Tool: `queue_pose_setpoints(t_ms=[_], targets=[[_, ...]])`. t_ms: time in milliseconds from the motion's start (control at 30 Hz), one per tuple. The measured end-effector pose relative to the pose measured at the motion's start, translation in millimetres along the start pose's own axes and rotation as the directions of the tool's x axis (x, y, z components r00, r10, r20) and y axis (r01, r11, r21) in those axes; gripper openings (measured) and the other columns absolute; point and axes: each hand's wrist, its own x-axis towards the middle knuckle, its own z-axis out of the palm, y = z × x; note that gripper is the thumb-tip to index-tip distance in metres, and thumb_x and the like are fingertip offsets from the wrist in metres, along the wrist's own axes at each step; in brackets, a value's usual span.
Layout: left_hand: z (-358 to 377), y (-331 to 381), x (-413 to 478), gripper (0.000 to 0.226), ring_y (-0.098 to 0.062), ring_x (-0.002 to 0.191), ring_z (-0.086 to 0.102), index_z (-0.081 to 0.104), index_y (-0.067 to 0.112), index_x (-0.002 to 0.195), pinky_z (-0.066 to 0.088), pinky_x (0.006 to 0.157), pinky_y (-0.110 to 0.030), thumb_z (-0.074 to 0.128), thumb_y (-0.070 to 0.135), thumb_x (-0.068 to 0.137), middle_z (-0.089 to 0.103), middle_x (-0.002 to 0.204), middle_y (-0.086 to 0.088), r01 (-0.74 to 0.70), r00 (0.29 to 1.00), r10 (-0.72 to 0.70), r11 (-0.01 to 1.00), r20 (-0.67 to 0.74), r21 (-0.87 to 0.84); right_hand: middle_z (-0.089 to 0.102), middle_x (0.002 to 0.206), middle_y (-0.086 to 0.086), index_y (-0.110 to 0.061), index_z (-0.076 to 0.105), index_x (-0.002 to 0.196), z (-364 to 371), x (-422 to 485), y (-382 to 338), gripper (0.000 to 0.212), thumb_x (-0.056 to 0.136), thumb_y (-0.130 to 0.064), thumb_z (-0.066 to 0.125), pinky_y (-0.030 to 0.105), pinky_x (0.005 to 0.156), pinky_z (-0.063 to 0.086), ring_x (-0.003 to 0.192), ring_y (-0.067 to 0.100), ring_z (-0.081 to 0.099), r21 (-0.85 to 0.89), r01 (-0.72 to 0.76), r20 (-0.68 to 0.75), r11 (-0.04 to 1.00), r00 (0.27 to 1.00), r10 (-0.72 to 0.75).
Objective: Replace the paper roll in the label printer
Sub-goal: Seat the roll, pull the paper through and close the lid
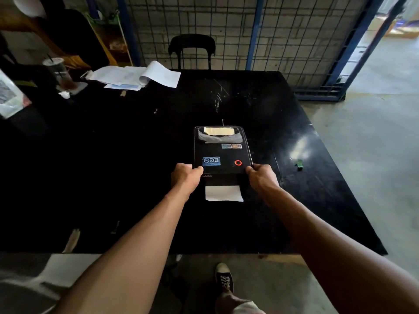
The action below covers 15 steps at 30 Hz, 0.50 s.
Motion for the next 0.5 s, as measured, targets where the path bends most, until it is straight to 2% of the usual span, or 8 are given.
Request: queue_pose_setpoints(t_ms=[67, 100, 133, 200, 233, 333, 433, 500], targets=[[1.6, -5.8, 2.2, 0.045, -0.019, 0.085, 0.051, 0.038, 0.021, 0.058, 0.036, 0.075, -0.024, 0.068, 0.028, 0.09, 0.043, 0.065, 0.008, 0.01, 1.0, -0.01, 1.0, -0.003, 0.012, 0.074, 0.115, 0.013, -0.016, 0.073, 0.121, 1.4, -1.1, 7.0, 0.034, 0.099, -0.035, 0.057, 0.037, 0.093, 0.052, 0.109, 0.032, 0.067, 0.005, -0.014, -0.021, 1.0, 1.0, 0.014], [3.5, -9.6, 5.8, 0.037, -0.022, 0.091, 0.057, 0.047, 0.02, 0.061, 0.039, 0.078, -0.024, 0.069, 0.028, 0.09, 0.053, 0.072, 0.005, 0.018, 1.0, -0.018, 1.0, 0.007, -0.005, 0.074, 0.12, 0.013, -0.017, 0.071, 0.126, 1.8, -2.1, 10.6, 0.037, 0.098, -0.037, 0.058, 0.038, 0.099, 0.051, 0.115, 0.033, 0.066, 0.014, -0.016, -0.025, 1.0, 1.0, 0.016], [3.3, -11.8, 5.0, 0.019, -0.025, 0.104, 0.061, 0.064, 0.016, 0.075, 0.043, 0.085, -0.025, 0.07, 0.028, 0.089, 0.065, 0.09, -0.001, 0.001, 1.0, 0.0, 1.0, 0.015, -0.025, 0.073, 0.124, 0.012, -0.019, 0.069, 0.13, 1.5, -2.9, 13.7, 0.04, 0.098, -0.04, 0.06, 0.039, 0.102, 0.05, 0.119, 0.033, 0.064, 0.026, -0.016, -0.021, 1.0, 1.0, 0.017], [1.7, -14.2, 4.8, 0.038, -0.026, 0.123, 0.056, 0.066, 0.006, 0.12, 0.043, 0.1, -0.028, 0.071, 0.029, 0.089, 0.065, 0.127, -0.009, 0.007, 0.999, -0.006, 0.999, 0.031, -0.041, 0.072, 0.128, 0.011, -0.02, 0.067, 0.134, -0.8, -2.7, 17.8, 0.044, 0.097, -0.043, 0.062, 0.042, 0.107, 0.049, 0.122, 0.031, 0.064, 0.062, -0.023, 0.001, 0.998, 1.0, 0.023], [1.9, -15.8, 7.7, 0.04, -0.025, 0.122, 0.057, 0.066, 0.006, 0.121, 0.042, 0.101, -0.028, 0.071, 0.029, 0.089, 0.065, 0.125, -0.007, 0.013, 0.999, -0.01, 0.998, 0.04, -0.056, 0.072, 0.128, 0.01, -0.02, 0.066, 0.135, -1.6, -2.3, 18.8, 0.045, 0.096, -0.043, 0.063, 0.044, 0.108, 0.049, 0.122, 0.031, 0.064, 0.083, -0.029, 0.014, 0.996, 1.0, 0.027], [2.6, -20.5, 10.5, 0.018, -0.022, 0.107, 0.058, 0.069, 0.012, 0.092, 0.043, 0.091, -0.026, 0.07, 0.029, 0.09, 0.067, 0.097, 0.005, -0.017, 0.999, 0.02, 0.997, 0.043, -0.073, 0.071, 0.13, 0.011, -0.019, 0.065, 0.136, -3.2, -0.5, 20.7, 0.048, 0.095, -0.043, 0.065, 0.047, 0.109, 0.049, 0.123, 0.031, 0.064, 0.111, -0.033, 0.034, 0.993, 0.999, 0.03], [5.3, -20.1, 7.5, 0.053, -0.026, 0.127, 0.054, 0.055, 0.004, 0.136, 0.041, 0.107, -0.032, 0.069, 0.029, 0.091, 0.059, 0.137, -0.013, -0.006, 1.0, 0.009, 0.994, 0.022, -0.11, 0.072, 0.127, 0.006, -0.019, 0.065, 0.136, -2.4, 2.6, 23.8, 0.048, 0.095, -0.044, 0.066, 0.039, 0.107, 0.049, 0.118, 0.026, 0.066, 0.106, -0.015, 0.013, 0.994, 1.0, 0.014], [5.7, -18.5, 4.7, 0.056, -0.027, 0.129, 0.052, 0.051, 0.005, 0.14, 0.04, 0.108, -0.032, 0.068, 0.029, 0.092, 0.055, 0.141, -0.014, -0.02, 1.0, 0.022, 0.993, 0.021, -0.116, 0.072, 0.11, 0.005, -0.02, 0.066, 0.135, -1.7, 4.3, 24.6, 0.048, 0.095, -0.045, 0.065, 0.03, 0.094, 0.048, 0.099, 0.018, 0.062, 0.095, -0.009, 0.009, 0.995, 1.0, 0.009]])
